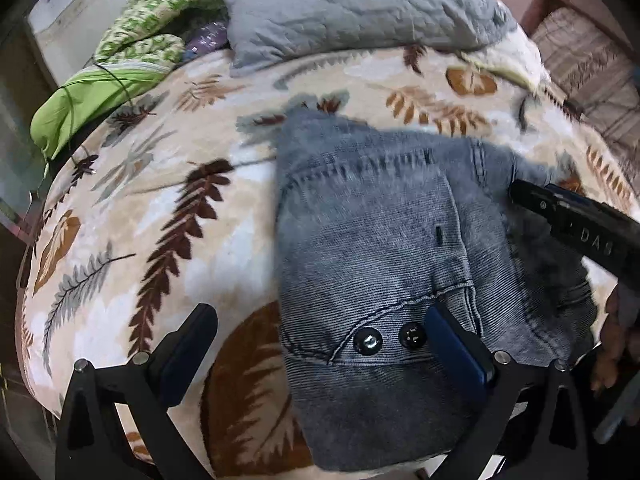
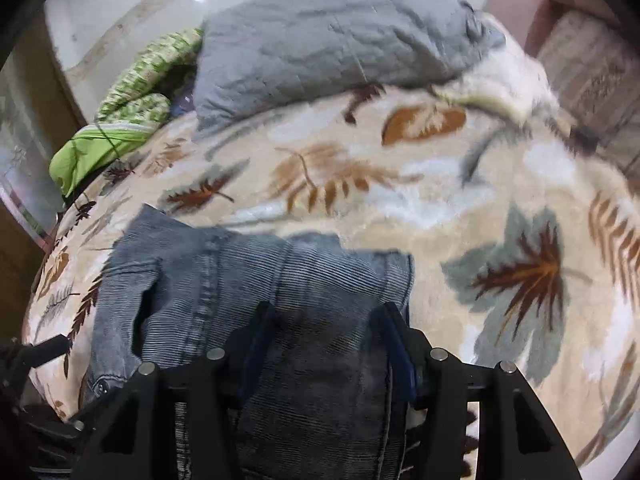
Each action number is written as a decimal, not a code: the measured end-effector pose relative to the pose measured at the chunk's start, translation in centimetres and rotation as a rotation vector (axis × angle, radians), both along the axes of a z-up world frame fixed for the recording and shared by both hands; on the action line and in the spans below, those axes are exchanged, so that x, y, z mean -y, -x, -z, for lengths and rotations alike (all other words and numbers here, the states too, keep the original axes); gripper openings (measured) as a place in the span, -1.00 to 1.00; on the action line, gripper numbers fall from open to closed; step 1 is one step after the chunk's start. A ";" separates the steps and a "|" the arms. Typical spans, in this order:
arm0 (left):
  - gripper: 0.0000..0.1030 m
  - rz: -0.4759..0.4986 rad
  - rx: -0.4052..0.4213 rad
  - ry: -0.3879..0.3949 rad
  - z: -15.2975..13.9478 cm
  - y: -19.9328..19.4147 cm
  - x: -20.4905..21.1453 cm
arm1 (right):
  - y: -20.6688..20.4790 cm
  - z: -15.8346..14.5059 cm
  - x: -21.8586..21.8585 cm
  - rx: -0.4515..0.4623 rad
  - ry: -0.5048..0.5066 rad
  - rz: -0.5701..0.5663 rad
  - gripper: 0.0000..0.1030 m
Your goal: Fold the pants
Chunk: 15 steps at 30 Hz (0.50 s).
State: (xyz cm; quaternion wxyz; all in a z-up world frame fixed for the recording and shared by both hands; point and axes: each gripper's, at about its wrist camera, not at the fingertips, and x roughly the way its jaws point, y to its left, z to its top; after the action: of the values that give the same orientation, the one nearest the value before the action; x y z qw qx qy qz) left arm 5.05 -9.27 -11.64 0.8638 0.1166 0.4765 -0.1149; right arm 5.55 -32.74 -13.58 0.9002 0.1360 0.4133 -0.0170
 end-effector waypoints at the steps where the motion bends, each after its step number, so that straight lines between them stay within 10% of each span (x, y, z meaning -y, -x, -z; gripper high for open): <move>1: 1.00 -0.003 0.013 0.003 -0.4 0.2 -0.2 | 0.3 -0.4 -0.1 0.026 0.004 -0.006 0.13; 7: 1.00 -0.009 0.044 -0.061 -1.1 1.0 -0.5 | 0.7 -1.7 -0.8 0.094 0.009 -0.033 0.13; 15: 1.00 0.005 -0.038 -0.033 1.7 0.6 -0.4 | -0.9 1.0 -1.9 -0.046 0.029 -0.075 0.15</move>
State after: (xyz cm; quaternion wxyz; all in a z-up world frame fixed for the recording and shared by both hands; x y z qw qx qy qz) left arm 4.47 -8.87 -13.30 0.8522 0.1299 0.4945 -0.1111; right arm 6.43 -30.85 -14.57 0.8923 0.1068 0.4386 0.0078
